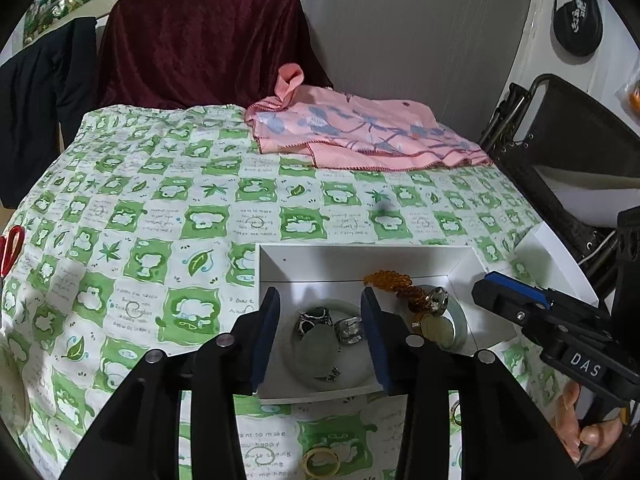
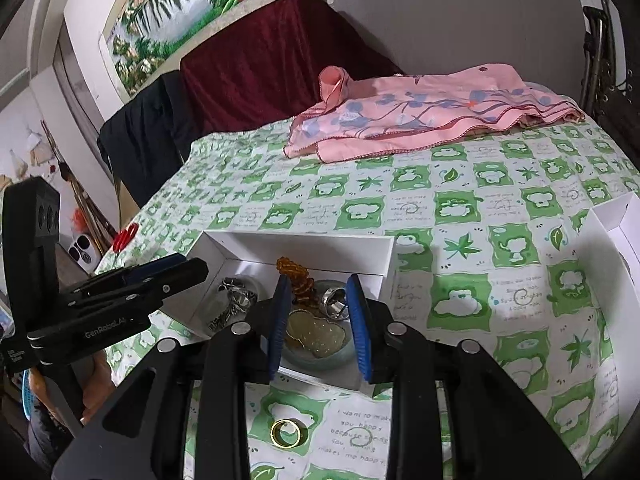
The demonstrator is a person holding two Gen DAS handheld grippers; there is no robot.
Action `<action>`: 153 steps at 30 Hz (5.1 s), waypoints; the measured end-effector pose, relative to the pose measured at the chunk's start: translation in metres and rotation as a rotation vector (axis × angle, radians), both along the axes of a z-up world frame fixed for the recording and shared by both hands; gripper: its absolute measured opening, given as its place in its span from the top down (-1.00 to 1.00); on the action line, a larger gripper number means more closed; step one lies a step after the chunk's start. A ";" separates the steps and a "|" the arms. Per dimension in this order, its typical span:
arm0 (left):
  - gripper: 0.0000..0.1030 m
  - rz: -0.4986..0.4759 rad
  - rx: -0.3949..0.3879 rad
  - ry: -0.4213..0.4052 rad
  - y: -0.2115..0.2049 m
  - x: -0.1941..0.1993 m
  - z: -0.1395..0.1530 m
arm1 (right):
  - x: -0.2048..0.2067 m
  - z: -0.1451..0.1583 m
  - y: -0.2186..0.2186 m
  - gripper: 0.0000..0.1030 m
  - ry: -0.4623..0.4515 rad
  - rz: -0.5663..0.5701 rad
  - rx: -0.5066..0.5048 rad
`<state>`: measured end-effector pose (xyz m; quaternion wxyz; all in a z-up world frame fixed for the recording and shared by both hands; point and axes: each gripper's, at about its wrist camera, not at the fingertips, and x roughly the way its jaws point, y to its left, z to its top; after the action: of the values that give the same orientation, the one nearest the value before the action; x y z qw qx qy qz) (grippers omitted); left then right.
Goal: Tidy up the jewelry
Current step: 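Lower the pendant into the box and open both grippers, then withdraw both grippers from the box toward the remaining rings, then grasp the pale yellow ring with the left gripper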
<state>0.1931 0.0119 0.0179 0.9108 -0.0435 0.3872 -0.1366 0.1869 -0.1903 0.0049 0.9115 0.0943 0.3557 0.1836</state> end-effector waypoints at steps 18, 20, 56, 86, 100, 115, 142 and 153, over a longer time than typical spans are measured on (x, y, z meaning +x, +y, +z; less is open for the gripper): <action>-0.13 0.064 -0.004 -0.009 0.017 -0.006 -0.002 | -0.006 -0.003 -0.021 0.01 -0.035 -0.090 0.014; -0.14 0.070 0.006 -0.007 0.018 -0.006 -0.005 | -0.008 -0.003 -0.022 -0.09 -0.047 -0.110 0.000; -0.74 0.197 0.193 -0.080 0.022 -0.071 -0.016 | -0.041 -0.016 -0.045 -0.65 -0.056 -0.268 0.021; -0.82 0.173 0.294 -0.126 0.008 -0.122 -0.018 | -0.096 -0.018 -0.028 -0.73 -0.066 -0.214 0.017; -0.86 0.195 0.214 0.008 0.036 -0.135 -0.030 | -0.124 -0.025 -0.012 -0.82 -0.029 -0.149 -0.011; -0.86 0.164 0.183 0.088 0.048 -0.149 -0.040 | -0.133 -0.043 -0.001 -0.86 0.114 -0.055 -0.026; -0.90 0.100 0.250 0.127 0.026 -0.104 -0.042 | -0.133 -0.042 -0.001 -0.87 0.107 -0.044 -0.125; -0.14 -0.004 0.252 0.079 -0.008 -0.075 -0.042 | -0.136 -0.037 -0.004 -0.87 0.065 -0.050 -0.102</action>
<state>0.1185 0.0036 -0.0246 0.8928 0.0668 0.4368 -0.0870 0.0510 -0.1943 -0.0319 0.9074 0.0624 0.3916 0.1391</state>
